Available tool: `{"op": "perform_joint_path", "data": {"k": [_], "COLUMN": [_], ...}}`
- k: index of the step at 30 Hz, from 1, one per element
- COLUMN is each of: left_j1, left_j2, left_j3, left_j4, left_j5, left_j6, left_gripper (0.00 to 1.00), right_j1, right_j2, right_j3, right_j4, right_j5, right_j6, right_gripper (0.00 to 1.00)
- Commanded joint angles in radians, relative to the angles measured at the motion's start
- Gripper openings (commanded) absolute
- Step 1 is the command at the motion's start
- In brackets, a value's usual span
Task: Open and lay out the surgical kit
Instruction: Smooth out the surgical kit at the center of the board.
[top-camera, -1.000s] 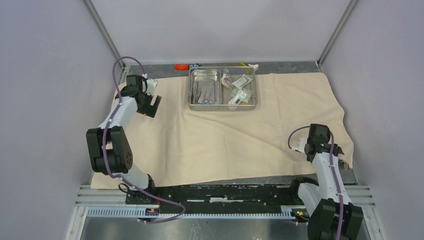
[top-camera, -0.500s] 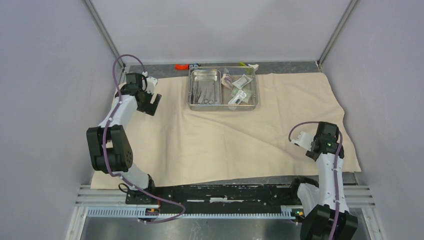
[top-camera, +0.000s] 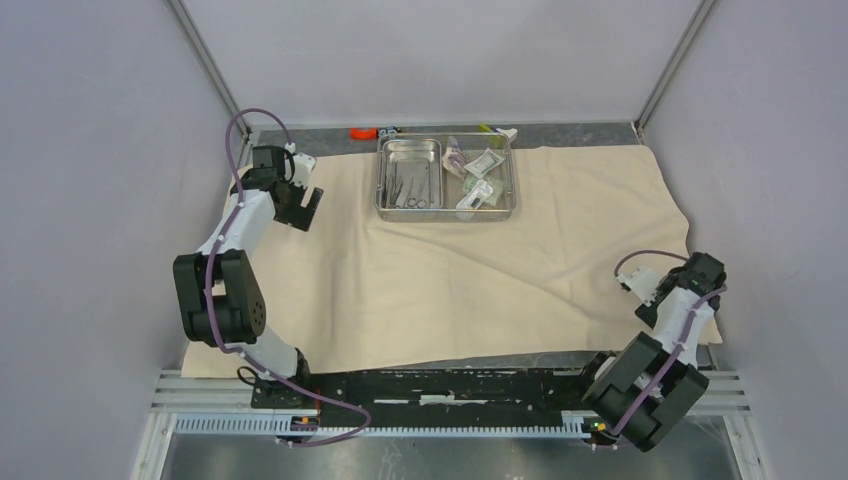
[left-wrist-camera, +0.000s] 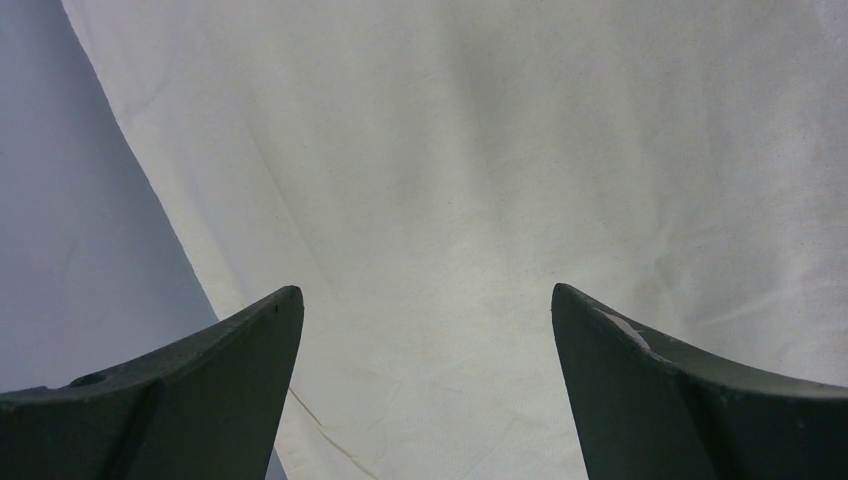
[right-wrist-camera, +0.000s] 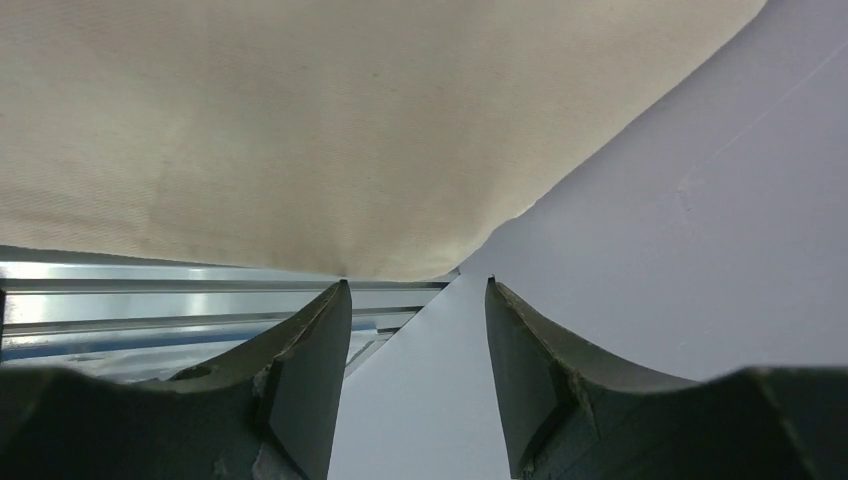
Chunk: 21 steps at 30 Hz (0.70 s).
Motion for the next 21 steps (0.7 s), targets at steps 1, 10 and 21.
{"op": "perform_joint_path", "data": {"k": [1,10,21], "left_j1": [-0.006,-0.008,-0.012], "left_j2": [0.003,0.017,0.024], "left_j3": [0.021,0.026,0.022], "left_j4": [0.016,0.016,0.016], "left_j5": [0.011,0.015,0.015], "left_j6": [0.020,0.010,0.010], "left_gripper": [1.00,1.00,1.00], "right_j1": [-0.103,-0.247,-0.311], "right_j2": [0.056,0.105,0.059], "right_j3": [0.082,0.098,-0.043], "right_j4": [0.042,0.044,0.213], "right_j5": [-0.140,-0.176,-0.174], "right_j6": [-0.002,-0.086,-0.154], "right_gripper": [0.57,0.58,0.63]}}
